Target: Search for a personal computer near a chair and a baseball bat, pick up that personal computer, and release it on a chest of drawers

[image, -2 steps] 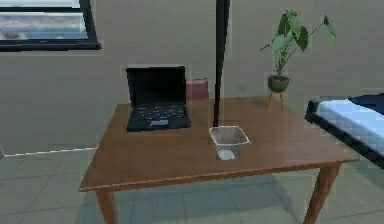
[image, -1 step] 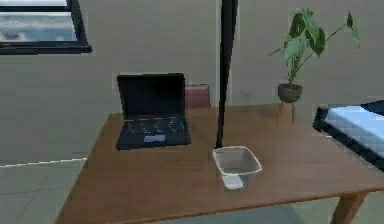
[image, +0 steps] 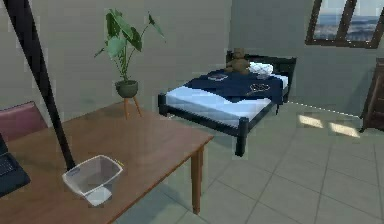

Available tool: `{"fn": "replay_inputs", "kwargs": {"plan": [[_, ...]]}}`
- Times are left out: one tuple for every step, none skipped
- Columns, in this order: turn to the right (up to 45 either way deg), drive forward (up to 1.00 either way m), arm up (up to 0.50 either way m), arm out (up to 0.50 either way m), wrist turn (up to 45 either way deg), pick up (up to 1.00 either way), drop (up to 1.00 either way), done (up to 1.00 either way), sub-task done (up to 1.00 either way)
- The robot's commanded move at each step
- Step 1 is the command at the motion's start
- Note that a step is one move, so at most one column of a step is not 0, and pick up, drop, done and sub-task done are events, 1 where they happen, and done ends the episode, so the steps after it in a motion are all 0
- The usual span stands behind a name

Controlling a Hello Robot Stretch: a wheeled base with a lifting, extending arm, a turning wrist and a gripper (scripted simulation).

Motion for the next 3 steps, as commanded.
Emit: {"fn": "replay_inputs", "kwargs": {"plan": [[33.0,0.00,0.00,0.00,0.0,0.00,0.00,0.00,0.00],[0.0,1.00,0.00,0.00,0.0,0.00,0.00,0.00,0.00],[12.0,0.00,0.00,0.00,0.0,0.00,0.00,0.00,0.00]]}}
